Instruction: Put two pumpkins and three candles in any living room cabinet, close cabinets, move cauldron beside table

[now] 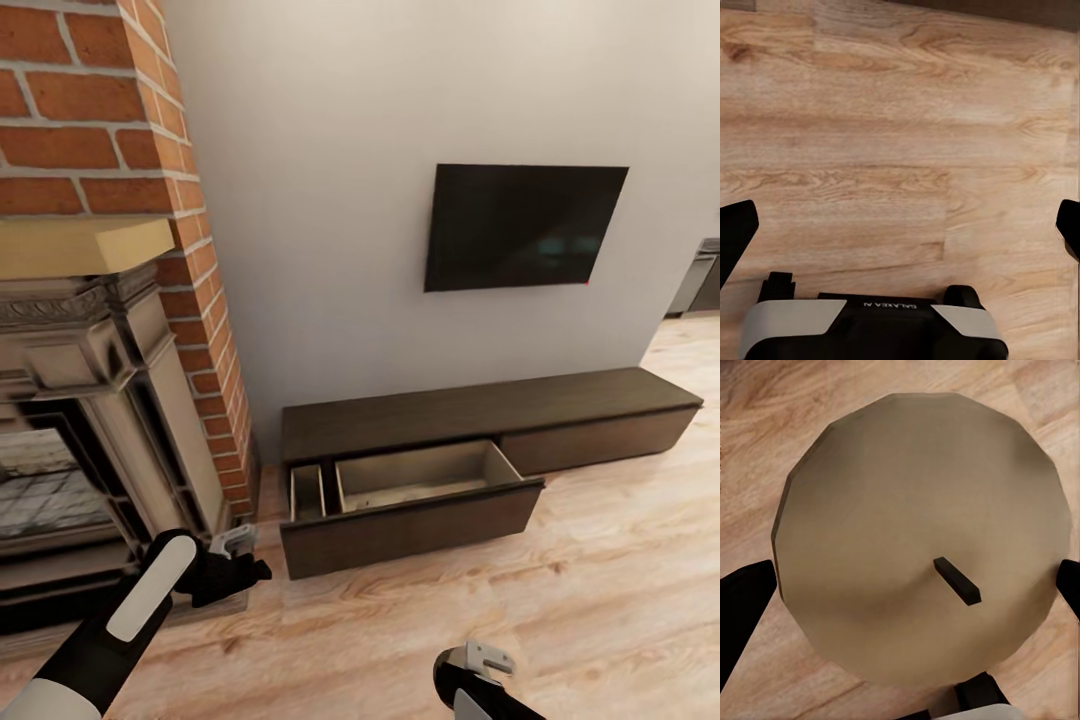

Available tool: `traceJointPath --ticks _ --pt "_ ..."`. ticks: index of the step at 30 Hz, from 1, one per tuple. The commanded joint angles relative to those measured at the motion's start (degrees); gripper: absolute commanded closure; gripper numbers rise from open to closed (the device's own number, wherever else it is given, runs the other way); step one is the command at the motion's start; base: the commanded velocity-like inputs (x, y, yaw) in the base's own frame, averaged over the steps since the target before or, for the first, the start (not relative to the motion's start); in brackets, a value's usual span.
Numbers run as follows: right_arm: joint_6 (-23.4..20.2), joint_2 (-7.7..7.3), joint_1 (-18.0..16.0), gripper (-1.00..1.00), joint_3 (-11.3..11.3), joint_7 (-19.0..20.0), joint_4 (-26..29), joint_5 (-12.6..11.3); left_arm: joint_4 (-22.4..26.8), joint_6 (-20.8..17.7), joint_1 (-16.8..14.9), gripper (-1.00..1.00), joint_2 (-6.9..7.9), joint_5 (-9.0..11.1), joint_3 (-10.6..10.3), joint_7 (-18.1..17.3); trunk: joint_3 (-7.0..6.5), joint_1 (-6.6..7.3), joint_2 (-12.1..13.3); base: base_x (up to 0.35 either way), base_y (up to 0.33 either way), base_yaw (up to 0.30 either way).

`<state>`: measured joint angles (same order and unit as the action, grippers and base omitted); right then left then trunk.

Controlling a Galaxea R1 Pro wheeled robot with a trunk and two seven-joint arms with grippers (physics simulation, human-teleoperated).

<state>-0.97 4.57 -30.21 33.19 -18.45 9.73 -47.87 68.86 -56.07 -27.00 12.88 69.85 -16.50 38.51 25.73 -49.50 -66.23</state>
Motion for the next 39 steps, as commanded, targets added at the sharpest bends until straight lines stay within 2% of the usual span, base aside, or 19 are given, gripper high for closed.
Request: traceJointPath --ticks 1,8,22,33,39 --pt "-0.09 -0.02 -0.02 1.0 0.5 -0.27 0.12 -0.39 0.05 0.0 -0.07 -1.0 0.04 0.56 -0.17 0.6 0.06 -0.02 -0.04 0.165 -0.277 0.269" --pt "-0.07 -0.04 -0.02 1.0 0.48 -0.27 0.12 -0.39 0.05 0.0 -0.07 -1.0 0.04 0.55 -0.2 0.6 0.06 -0.02 -0.04 0.163 -0.277 0.196" --pt "-0.09 -0.08 -0.02 1.0 0.55 -0.27 0.12 -0.39 0.05 0.0 -0.07 -1.0 0.04 0.55 -0.2 0.6 0.06 -0.02 -0.04 0.117 -0.293 0.013" --pt "-0.04 -0.08 -0.02 1.0 0.58 -0.27 0.12 -0.39 0.05 0.0 -0.07 -1.0 0.04 0.55 -0.2 0.6 0.06 -0.02 -0.04 0.129 -0.299 0.233" --pt "0.16 -0.02 -0.02 1.0 0.76 -0.27 0.12 -0.26 0.05 0.01 -0.07 -1.0 0.04 0.55 -0.2 0.6 0.06 -0.02 -0.04 0.188 -0.282 0.073"
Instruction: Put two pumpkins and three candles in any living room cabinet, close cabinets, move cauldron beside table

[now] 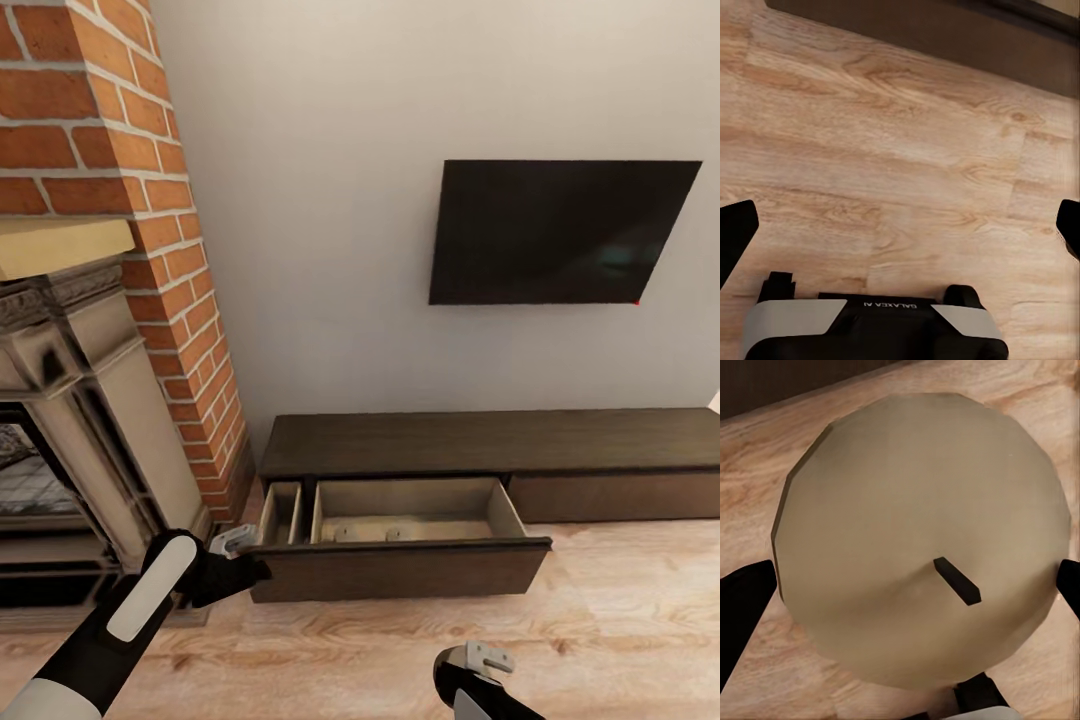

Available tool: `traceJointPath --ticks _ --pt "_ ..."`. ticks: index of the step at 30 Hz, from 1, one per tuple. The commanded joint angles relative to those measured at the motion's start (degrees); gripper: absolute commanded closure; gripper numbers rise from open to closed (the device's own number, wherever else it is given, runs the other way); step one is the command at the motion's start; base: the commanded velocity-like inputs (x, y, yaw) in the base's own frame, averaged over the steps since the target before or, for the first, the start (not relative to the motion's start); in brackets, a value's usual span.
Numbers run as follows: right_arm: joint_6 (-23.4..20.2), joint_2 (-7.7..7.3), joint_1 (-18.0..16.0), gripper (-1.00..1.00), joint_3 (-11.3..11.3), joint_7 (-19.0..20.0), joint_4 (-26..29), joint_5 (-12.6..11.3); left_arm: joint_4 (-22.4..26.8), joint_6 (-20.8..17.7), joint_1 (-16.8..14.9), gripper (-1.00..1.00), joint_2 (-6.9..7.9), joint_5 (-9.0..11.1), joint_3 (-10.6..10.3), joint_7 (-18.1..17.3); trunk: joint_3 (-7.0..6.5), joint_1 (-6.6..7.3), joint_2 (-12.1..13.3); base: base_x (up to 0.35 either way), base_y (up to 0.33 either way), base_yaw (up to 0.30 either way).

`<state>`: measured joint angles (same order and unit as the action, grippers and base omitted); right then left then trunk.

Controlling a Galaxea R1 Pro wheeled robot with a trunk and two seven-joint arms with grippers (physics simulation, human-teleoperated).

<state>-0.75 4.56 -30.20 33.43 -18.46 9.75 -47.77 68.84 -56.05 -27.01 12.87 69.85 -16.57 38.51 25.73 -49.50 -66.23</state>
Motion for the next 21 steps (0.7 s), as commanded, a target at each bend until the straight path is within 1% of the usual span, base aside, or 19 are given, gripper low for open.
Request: traceJointPath --ticks 1,12,18,21 --pt "-0.05 -0.01 -0.04 1.0 0.55 -0.26 0.09 -0.33 0.08 -0.02 -0.06 -1.0 0.05 0.55 -0.13 0.6 0.06 -0.02 -0.04 0.207 -0.273 0.009" --pt "-0.26 0.0 -0.04 1.0 0.45 -0.27 0.09 -0.23 0.13 -0.02 -0.06 -1.0 0.05 0.55 -0.13 0.6 0.05 -0.02 -0.04 0.249 -0.234 0.001" --pt "-0.22 0.01 -0.04 1.0 0.5 -0.26 0.09 -0.22 0.11 -0.03 -0.06 -1.0 0.05 0.55 -0.13 0.6 0.02 -0.02 -0.04 0.3 -0.147 0.0" --pt "-0.22 0.12 -0.04 1.0 0.88 -0.26 0.09 -0.05 0.08 -0.03 -0.06 -1.0 0.05 0.55 -0.12 0.59 0.01 -0.02 -0.04 0.327 -0.047 0.0"
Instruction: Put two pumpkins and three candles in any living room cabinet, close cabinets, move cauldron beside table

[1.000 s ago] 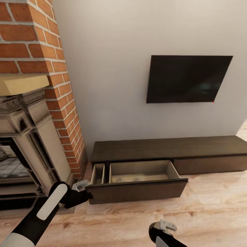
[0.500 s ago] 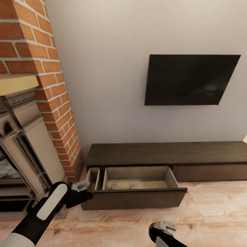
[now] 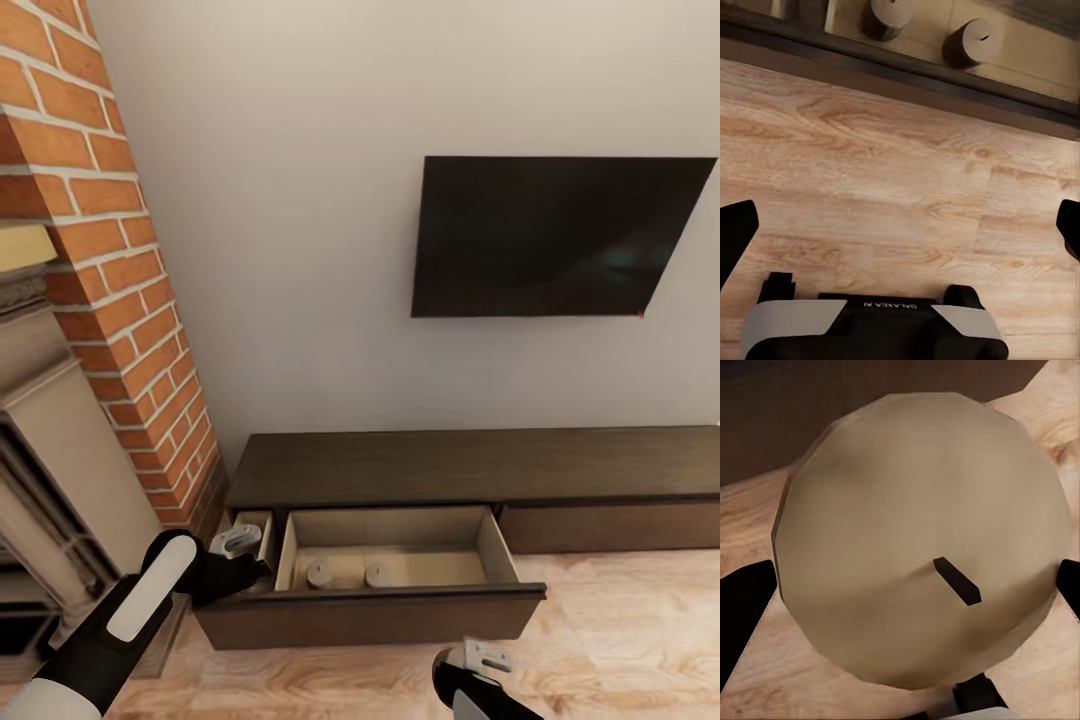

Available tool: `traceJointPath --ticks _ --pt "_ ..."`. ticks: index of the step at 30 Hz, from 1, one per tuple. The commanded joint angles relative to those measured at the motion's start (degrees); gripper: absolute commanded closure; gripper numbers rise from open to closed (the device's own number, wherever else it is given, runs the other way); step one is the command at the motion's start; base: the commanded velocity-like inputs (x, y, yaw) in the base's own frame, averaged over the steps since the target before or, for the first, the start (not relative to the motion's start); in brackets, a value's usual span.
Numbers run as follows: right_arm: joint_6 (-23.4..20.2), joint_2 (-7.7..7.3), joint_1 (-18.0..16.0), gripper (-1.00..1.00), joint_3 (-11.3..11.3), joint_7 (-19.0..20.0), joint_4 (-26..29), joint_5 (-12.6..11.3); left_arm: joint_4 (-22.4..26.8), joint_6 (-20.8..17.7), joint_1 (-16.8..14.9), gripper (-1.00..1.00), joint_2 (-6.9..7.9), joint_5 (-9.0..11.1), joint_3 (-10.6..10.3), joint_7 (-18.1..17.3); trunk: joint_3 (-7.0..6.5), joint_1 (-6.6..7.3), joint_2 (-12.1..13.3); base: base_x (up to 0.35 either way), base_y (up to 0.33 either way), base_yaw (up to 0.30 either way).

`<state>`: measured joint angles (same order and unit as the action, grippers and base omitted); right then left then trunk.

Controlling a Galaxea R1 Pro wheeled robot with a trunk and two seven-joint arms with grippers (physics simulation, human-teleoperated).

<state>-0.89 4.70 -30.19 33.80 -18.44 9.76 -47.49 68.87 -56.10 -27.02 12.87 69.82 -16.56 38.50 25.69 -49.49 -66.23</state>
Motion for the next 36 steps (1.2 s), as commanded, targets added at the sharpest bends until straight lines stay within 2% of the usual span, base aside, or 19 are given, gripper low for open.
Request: traceJointPath --ticks 1,6,8,10,12,14,17,19,21,23,24,26,27,29,31,33,36 --pt "-0.08 0.02 -0.04 1.0 0.56 -0.28 0.08 -0.22 0.07 0.02 -0.05 -1.0 0.05 0.58 -0.11 0.57 0.06 -0.04 -0.03 0.335 -0.016 0.0" --pt "-0.25 -0.12 -0.04 1.0 0.63 -0.37 0.31 0.11 0.05 0.02 -0.05 -1.0 0.05 0.62 -0.09 0.51 0.06 -0.04 -0.03 0.337 -0.006 0.0" --pt "-1.54 -0.18 -0.04 1.0 0.68 -0.61 2.19 0.22 0.04 0.02 -0.05 -1.0 0.05 0.65 -0.07 0.28 0.06 -0.04 -0.03 0.339 -0.001 0.0" --pt "-4.7 -0.2 -0.04 1.0 0.6 -0.81 7.29 0.22 0.04 0.02 -0.05 -1.0 0.05 0.66 -0.06 0.13 0.06 -0.04 -0.03 0.311 0.0 0.0" --pt "-8.77 -0.29 -0.04 1.0 0.49 -1.38 15.89 0.09 0.04 0.02 -0.05 -1.0 0.05 0.67 -0.06 0.05 0.06 -0.04 -0.03 0.179 0.0 0.0" --pt "-13.09 -1.54 -0.04 1.0 0.43 -4.09 23.11 -0.35 0.04 0.02 -0.05 -1.0 0.05 0.67 -0.06 0.02 0.06 -0.04 -0.03 0.073 0.0 0.0" --pt "-17.27 -4.11 -0.04 1.0 0.23 -11.14 29.22 -0.72 0.04 0.02 -0.05 -1.0 0.05 0.67 -0.06 -0.02 0.06 -0.04 -0.03 0.025 0.0 0.0" --pt "-20.77 -4.86 -0.04 1.0 0.13 -15.62 34.28 -0.91 0.04 0.02 -0.05 -1.0 0.05 0.67 -0.06 -0.06 0.06 -0.04 -0.03 0.007 0.0 0.0" --pt "-25.06 -5.07 -0.04 1.0 -0.34 -18.26 38.7 -1.24 0.04 0.02 -0.05 -1.0 0.05 0.67 -0.06 -0.08 0.06 -0.04 -0.03 0.003 0.0 0.0" --pt "-31.02 -5.13 -0.04 1.0 -3.6 -21.92 44.57 -2.39 0.04 0.02 -0.05 -1.0 0.05 0.67 -0.06 -0.09 0.06 -0.04 -0.03 0.001 0.0 0.0" --pt "-34.45 -5.12 -0.04 1.0 -6.55 -24.24 47.99 -2.88 0.04 0.02 -0.05 -1.0 0.05 0.67 -0.06 -0.09 0.06 -0.04 -0.03 0.0 0.0 0.0" --pt "-39.38 -4.93 -0.04 1.0 -10.15 -26.96 51.45 -3.21 0.08 0.02 -0.05 -1.0 0.05 0.67 -0.06 -0.09 0.06 -0.04 -0.03 0.0 0.0 0.0" --pt "-43.53 -4.71 -0.04 1.0 -12.16 -28.95 52.72 -3.26 0.12 0.02 -0.05 -1.0 0.05 0.67 -0.06 -0.09 0.06 -0.04 -0.03 0.0 0.0 0.0" --pt "-48.25 -4.56 -0.04 1.0 -13.61 -31.8 53.76 -3.15 0.22 0.02 -0.05 -1.0 0.05 0.67 -0.06 -0.09 0.06 -0.04 -0.03 0.0 0.0 0.0" --pt "-50.96 -4.49 -0.04 1.0 -14.22 -34.81 54.11 -3.15 0.27 0.02 -0.05 -1.0 0.05 0.67 -0.06 -0.15 0.06 -0.04 -0.03 0.0 0.0 0.0" --pt "-51.99 -4.46 -0.03 1.0 -14.47 -36.98 53.78 -3.34 0.29 -0.01 -0.05 -1.0 0.05 0.7 -0.06 -0.24 0.06 -0.04 -0.03 0.0 0.0 0.0" --pt "-52.39 -4.44 -0.01 1.0 -14.53 -37.86 52.78 -3.44 0.3 -0.05 -0.05 -1.0 0.05 0.91 -0.06 -0.41 0.06 -0.04 -0.03 0.0 0.0 0.0"
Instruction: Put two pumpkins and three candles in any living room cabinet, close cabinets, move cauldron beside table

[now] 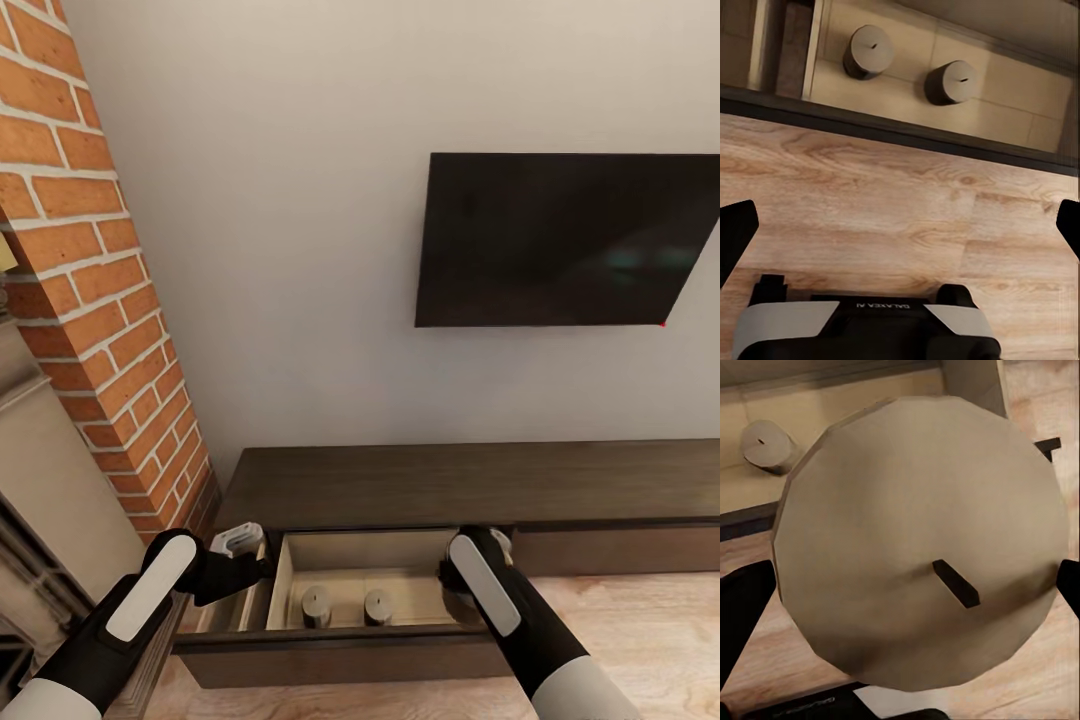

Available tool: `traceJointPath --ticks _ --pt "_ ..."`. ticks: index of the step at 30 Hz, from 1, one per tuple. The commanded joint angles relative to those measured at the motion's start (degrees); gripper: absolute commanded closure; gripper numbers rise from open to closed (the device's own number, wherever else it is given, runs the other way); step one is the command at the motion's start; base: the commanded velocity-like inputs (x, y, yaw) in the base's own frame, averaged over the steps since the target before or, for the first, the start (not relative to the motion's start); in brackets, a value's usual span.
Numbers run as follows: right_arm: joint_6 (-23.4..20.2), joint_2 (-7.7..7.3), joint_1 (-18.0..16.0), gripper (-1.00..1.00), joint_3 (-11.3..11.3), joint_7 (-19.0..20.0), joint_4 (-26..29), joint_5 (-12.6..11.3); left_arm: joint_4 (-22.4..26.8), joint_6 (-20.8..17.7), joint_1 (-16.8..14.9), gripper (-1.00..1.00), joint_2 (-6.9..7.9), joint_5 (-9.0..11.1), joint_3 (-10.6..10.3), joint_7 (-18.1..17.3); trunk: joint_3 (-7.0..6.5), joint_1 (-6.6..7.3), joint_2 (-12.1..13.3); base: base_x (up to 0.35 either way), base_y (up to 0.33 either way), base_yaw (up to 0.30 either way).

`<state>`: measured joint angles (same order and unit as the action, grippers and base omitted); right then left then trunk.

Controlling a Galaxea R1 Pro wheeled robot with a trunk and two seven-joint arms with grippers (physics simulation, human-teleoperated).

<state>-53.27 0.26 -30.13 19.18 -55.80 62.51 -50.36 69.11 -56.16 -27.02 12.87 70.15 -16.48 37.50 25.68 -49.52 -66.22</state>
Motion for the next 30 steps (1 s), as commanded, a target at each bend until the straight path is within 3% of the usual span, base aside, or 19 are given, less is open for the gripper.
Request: traceJointPath --ticks 1,4,6,10,13,20,30 --pt "0.01 0.03 -0.1 1.0 0.08 -0.51 -1.03 -0.58 0.11 -0.01 -0.05 -1.0 0.05 0.72 -0.1 0.5 0.06 0.0 -0.05 0.0 0.0 0.0" --pt "0.52 0.05 -0.37 1.0 0.12 -0.37 -6.63 -0.3 1.84 -0.17 -0.04 -1.0 0.15 1.05 0.27 -0.77 0.06 0.0 -0.05 0.0 0.0 0.0" --pt "1.11 0.02 -0.52 1.0 0.14 -0.27 -8.75 -0.08 3.86 -0.24 0.01 -1.0 0.44 1.29 0.39 -3.44 0.06 0.0 -0.05 0.002 0.0 0.0" --pt "1.61 0.0 -0.61 1.0 0.15 -0.2 -9.93 0.27 5.31 -0.4 0.1 -1.0 0.78 1.45 0.47 -10.48 0.06 0.0 -0.05 0.148 0.0 0.0" --pt "2.12 0.0 -0.62 1.0 0.17 -0.17 -10.09 0.33 5.5 -0.43 0.12 -1.0 0.79 1.47 0.42 -13.39 0.06 0.0 -0.05 0.172 0.0 0.0" --pt "3.54 -0.08 -0.63 1.0 0.26 -0.1 -10.14 0.43 5.59 -0.52 0.12 -1.0 0.92 3.54 0.48 -14.54 0.06 0.0 -0.05 0.028 0.0 0.0" --pt "3.78 -0.09 -0.63 1.0 0.33 -0.1 -10.14 0.44 5.71 -0.53 0.12 -1.0 0.67 4.58 0.28 -14.63 0.06 0.0 -0.05 0.154 0.0 0.0"
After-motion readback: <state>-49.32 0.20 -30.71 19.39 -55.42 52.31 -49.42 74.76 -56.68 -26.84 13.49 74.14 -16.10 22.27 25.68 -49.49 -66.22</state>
